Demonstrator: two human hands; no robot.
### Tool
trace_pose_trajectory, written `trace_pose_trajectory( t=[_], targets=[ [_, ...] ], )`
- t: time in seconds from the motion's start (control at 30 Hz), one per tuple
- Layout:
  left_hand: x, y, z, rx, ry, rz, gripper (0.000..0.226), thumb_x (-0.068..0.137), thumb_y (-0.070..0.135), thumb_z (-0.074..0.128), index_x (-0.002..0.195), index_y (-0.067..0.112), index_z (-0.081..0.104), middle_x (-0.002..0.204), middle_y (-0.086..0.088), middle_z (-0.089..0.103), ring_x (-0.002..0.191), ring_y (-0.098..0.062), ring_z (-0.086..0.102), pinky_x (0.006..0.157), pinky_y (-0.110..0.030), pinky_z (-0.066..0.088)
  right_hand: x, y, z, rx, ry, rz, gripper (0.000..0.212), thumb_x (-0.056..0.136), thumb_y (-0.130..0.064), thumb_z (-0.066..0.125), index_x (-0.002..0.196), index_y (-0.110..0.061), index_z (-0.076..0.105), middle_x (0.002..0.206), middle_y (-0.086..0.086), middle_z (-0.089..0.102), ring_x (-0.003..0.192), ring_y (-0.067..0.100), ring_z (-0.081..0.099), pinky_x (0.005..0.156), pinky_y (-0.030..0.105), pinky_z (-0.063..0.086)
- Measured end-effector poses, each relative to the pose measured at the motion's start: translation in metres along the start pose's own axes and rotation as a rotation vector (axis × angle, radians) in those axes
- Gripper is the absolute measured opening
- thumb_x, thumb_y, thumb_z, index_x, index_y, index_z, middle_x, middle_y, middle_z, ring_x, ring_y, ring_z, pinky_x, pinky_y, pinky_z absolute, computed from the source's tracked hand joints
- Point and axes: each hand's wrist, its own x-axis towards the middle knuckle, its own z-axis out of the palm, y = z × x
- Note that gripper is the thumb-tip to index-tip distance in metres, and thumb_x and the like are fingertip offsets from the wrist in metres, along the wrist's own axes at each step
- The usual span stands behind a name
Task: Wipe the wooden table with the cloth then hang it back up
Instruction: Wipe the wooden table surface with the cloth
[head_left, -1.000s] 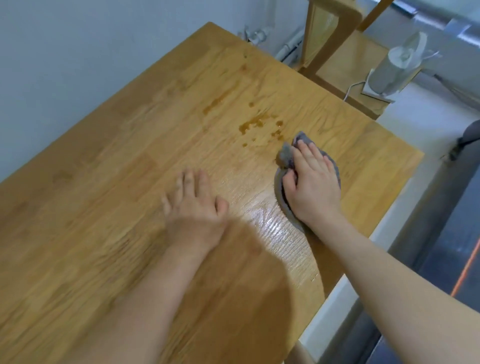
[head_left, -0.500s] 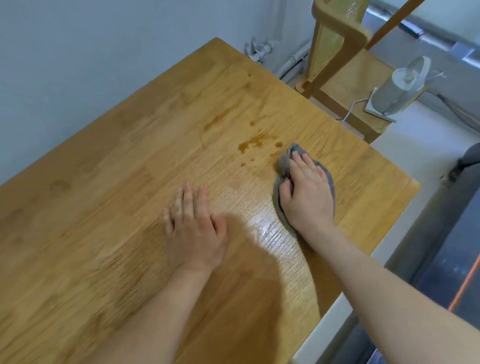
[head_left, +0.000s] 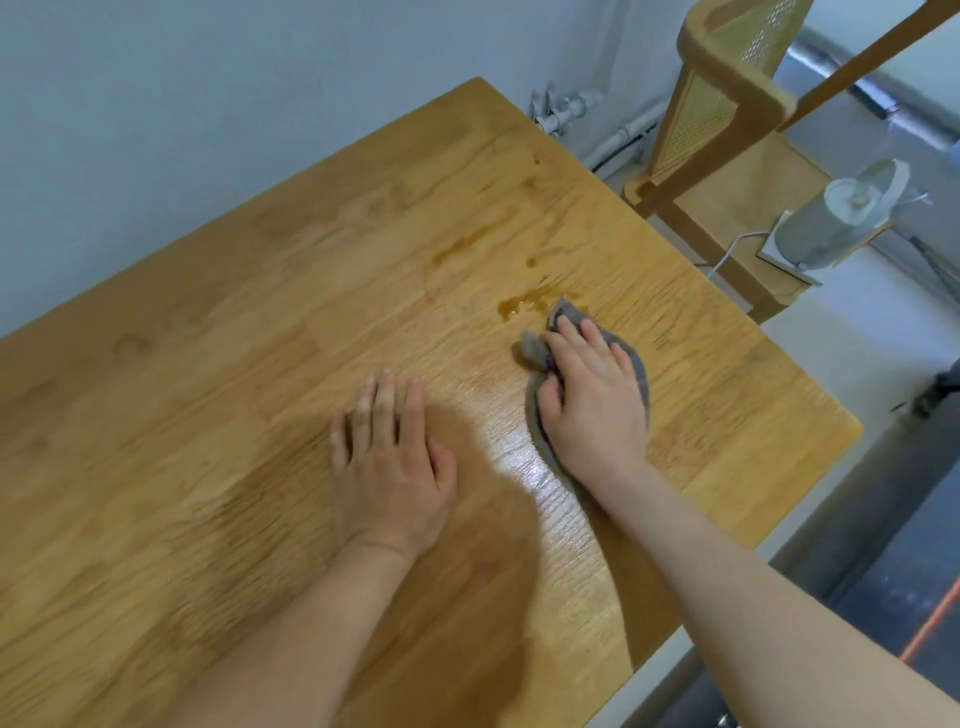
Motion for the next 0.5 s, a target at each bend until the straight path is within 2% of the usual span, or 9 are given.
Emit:
trace_pose_trajectory(
  t=[0.17,0.27,0.3,0.33,0.4,0.5],
  targets=[
    [0.001,-0.001,0.002,-0.006,0.031,0.001,0.054,0.084,0.031,0.037,0.133,0.012,0.046,0.145,-0.013,0.043,0.138,-0.03,0.033,0.111,-0.053,0.023,0.007,-0.074,0.03,0.099,-0.147,-0.267,0.047,0.09,-0.025,0.046,0.137,-0.019,0.051,0.15,-0.002,0.042,0.144,0.015,0.026,0.118,0.037,0.014],
    [-0.001,-0.001,0.001,-0.027,0.043,-0.006,0.054,0.083,0.03,0.033,0.131,0.009,0.047,0.146,-0.013,0.043,0.139,-0.028,0.031,0.113,-0.053,0.022,0.008,-0.06,0.023,0.133,-0.238,-0.393,0.046,0.09,-0.023,0.048,0.136,-0.021,0.052,0.149,-0.004,0.043,0.143,0.012,0.027,0.118,0.035,0.016],
    [-0.001,0.0,0.0,-0.021,0.041,-0.003,0.057,0.083,0.03,0.033,0.134,0.009,0.046,0.148,-0.013,0.04,0.14,-0.028,0.03,0.113,-0.052,0.021,0.006,-0.041,0.017,0.123,-0.216,-0.395,0.046,0.089,-0.023,0.048,0.134,-0.021,0.054,0.147,-0.005,0.045,0.142,0.012,0.03,0.118,0.036,0.019],
    [-0.001,0.0,-0.002,-0.02,0.036,-0.003,0.059,0.083,0.03,0.032,0.137,0.01,0.044,0.15,-0.012,0.038,0.141,-0.028,0.029,0.114,-0.052,0.02,0.006,-0.019,0.01,0.099,-0.156,-0.341,0.045,0.088,-0.024,0.048,0.132,-0.021,0.056,0.146,-0.004,0.047,0.141,0.013,0.032,0.117,0.038,0.023],
    [-0.001,0.001,-0.003,-0.027,0.012,-0.004,0.06,0.084,0.03,0.032,0.141,0.013,0.039,0.152,-0.011,0.034,0.142,-0.027,0.026,0.115,-0.051,0.017,0.01,0.022,-0.005,0.029,-0.036,-0.103,0.045,0.091,-0.027,0.045,0.135,-0.019,0.053,0.148,-0.002,0.045,0.142,0.016,0.031,0.116,0.044,0.025],
    [0.0,0.002,-0.003,-0.019,-0.002,-0.008,0.06,0.085,0.03,0.032,0.143,0.014,0.036,0.153,-0.011,0.032,0.143,-0.027,0.023,0.116,-0.052,0.016,0.02,0.017,-0.003,-0.032,0.047,0.169,0.049,0.097,-0.027,0.038,0.145,-0.016,0.04,0.155,0.001,0.032,0.146,0.018,0.02,0.119,0.042,0.013]
  ],
)
